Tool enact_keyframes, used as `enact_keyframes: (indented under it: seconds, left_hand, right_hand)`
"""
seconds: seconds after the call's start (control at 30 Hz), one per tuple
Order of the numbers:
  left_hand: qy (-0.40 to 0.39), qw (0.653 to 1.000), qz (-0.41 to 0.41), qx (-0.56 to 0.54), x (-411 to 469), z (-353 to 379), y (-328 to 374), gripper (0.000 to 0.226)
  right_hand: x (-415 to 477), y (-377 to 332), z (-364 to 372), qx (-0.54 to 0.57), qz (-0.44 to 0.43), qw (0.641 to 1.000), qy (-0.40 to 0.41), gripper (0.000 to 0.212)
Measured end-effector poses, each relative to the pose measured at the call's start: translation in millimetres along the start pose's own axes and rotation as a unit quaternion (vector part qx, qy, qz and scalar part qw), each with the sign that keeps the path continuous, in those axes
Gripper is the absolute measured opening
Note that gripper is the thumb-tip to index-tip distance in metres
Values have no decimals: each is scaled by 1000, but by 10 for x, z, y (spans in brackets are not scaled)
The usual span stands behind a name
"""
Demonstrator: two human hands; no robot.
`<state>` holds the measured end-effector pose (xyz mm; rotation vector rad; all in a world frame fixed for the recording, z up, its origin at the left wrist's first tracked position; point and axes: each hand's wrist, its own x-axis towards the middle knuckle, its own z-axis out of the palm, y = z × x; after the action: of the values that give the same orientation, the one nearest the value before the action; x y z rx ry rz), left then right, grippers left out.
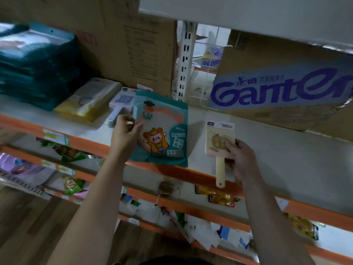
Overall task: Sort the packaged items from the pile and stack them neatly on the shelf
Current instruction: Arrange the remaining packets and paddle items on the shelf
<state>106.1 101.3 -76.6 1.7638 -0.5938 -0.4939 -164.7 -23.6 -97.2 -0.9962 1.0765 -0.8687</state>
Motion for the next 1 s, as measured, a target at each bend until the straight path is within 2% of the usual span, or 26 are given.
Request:
enact_keyframes:
  seconds: [0.1, 0.23, 0.47, 0.57, 0.67, 0.8, 0.93, 1.0]
  left_hand:
    - [-10, 997, -17, -70, 66, -535, -118, 24]
    - [-13, 998, 5, -68, 250, -1259, -267, 12]
    - [52, 996, 44, -57, 591, -2234, -505, 17]
    - [68, 995, 45, -66, 782, -2436, -603, 32]
    - [73, 993, 41, -80, 958, -2539, -669, 30]
    - [72, 991, 27, -106, 1219, -2596, -763, 26]
    - [60, 992, 12, -110, 1407, -2615, -835, 23]
    - [56, 992, 8, -117, 1480, -2618, -883, 22]
  right_hand:
    - [-102, 78, 486, 19, 1, 1000, -16, 22]
    - [-218, 214, 1185, 48, 9, 999, -1, 18]
    - [-243, 304, 2112, 30, 21, 999, 32, 6]
    - [-95, 284, 2405, -8, 22, 998, 61, 11]
    - [126, 225, 2688, -30, 9, 996, 79, 16]
    - [460, 134, 3099, -44, 3, 998, 43, 4]
    - [733, 87, 3439, -65, -11, 998, -8, 7]
    - [842, 98, 3546, -113, -21, 993, -3, 15]
